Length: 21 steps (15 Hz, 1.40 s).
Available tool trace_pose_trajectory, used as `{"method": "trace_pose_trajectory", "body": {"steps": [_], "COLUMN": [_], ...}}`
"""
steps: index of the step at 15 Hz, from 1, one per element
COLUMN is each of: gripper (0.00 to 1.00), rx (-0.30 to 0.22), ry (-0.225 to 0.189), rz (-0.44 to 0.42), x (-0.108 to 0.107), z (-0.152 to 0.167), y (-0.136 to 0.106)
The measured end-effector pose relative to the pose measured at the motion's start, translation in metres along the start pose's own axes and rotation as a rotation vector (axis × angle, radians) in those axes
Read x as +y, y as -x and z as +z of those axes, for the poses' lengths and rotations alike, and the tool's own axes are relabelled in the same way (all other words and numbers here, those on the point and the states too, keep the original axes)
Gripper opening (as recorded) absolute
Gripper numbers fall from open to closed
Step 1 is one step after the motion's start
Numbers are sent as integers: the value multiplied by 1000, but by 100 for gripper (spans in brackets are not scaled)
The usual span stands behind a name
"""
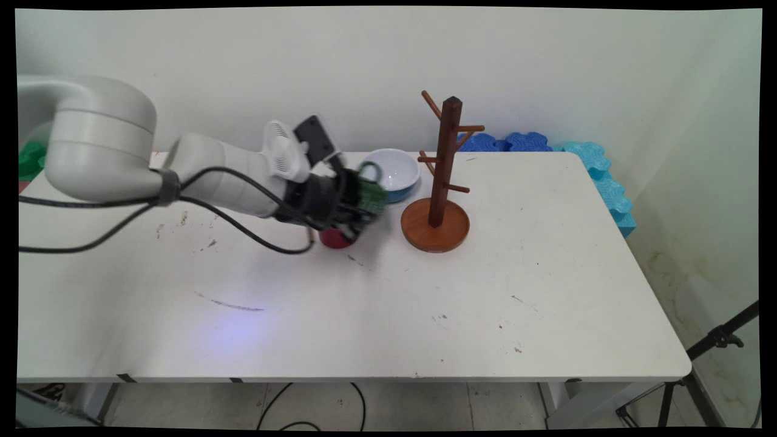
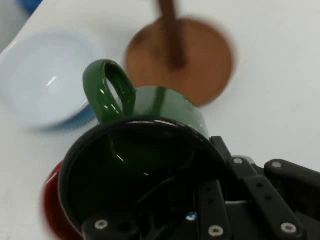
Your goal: Place the picked object on the table
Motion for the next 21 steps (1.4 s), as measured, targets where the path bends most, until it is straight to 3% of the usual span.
{"method": "trace_pose_trajectory", "body": {"steps": [1, 3, 4, 7, 12, 17, 21], "gripper": [0, 0, 0, 0, 0, 0, 0], "rx": [-57, -137, -169, -197, -167, -76, -62], "ry": [-42, -79, -77, -6, 104, 200, 250], "rz": [2, -8, -21, -67, -67, 14, 81], "x": [-13, -34, -45, -63, -65, -50, -42], "z": [-2, -7, -9, -6, -8, -23, -32], "y": [7, 16, 20, 25, 14, -11, -21]}}
